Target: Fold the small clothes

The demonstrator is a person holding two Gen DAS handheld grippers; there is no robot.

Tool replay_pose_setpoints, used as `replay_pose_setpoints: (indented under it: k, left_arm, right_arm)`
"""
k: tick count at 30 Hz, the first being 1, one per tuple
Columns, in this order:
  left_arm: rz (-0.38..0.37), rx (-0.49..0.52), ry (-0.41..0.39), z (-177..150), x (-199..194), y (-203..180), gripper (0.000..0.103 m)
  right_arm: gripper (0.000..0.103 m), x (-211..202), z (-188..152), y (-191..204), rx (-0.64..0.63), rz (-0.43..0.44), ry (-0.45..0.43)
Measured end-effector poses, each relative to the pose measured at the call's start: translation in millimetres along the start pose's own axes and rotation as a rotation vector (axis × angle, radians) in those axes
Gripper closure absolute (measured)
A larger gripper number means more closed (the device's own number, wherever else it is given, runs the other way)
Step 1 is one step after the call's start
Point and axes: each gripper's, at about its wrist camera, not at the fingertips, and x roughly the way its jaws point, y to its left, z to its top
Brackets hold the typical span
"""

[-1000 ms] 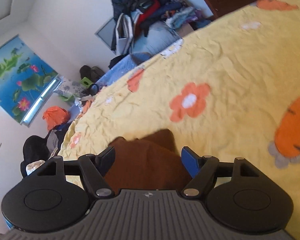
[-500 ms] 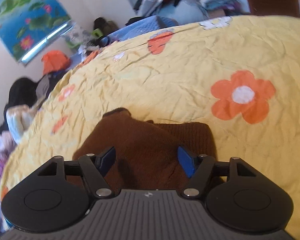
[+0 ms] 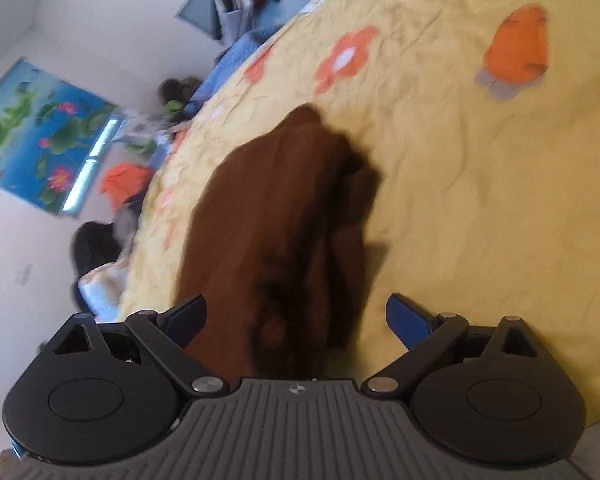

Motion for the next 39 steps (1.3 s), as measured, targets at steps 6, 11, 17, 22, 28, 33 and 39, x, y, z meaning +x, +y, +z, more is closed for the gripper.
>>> replay_pose_setpoints:
  k: [6, 11, 17, 22, 28, 33, 39]
  left_arm:
    - [0.035, -0.035, 0.081, 0, 24, -6, 0.076]
    - [0.039, 0.037, 0.067, -15, -9, -18, 0.082]
    - [0.190, 0.251, 0.043, -36, -8, -31, 0.074]
    - [0.362, 0.543, -0.190, -54, -34, -84, 0.029]
    - [0.399, 0.792, -0.209, -69, 15, -125, 0.027]
    - [0.435, 0.907, -0.187, -88, 47, -98, 0.026]
    - [0.425, 0.929, -0.209, -92, 49, -95, 0.025]
  right_arm:
    - [0.072, 36, -5, 10, 0.000, 0.044, 0.119]
    - [0.076, 27, -18, 31, -0.135, 0.037, 0.145]
    - [0.064, 14, -33, 14, -0.096, 0.041, 0.125]
    - [0.020, -29, -10, 40, -0.152, -0.081, -0.125]
    - [0.019, 16, 23, 97, -0.314, -0.081, -0.159]
    - [0.026, 97, 27, 96, -0.446, -0.255, -0.003]
    - [0.028, 89, 29, 109, -0.522, -0.280, 0.006]
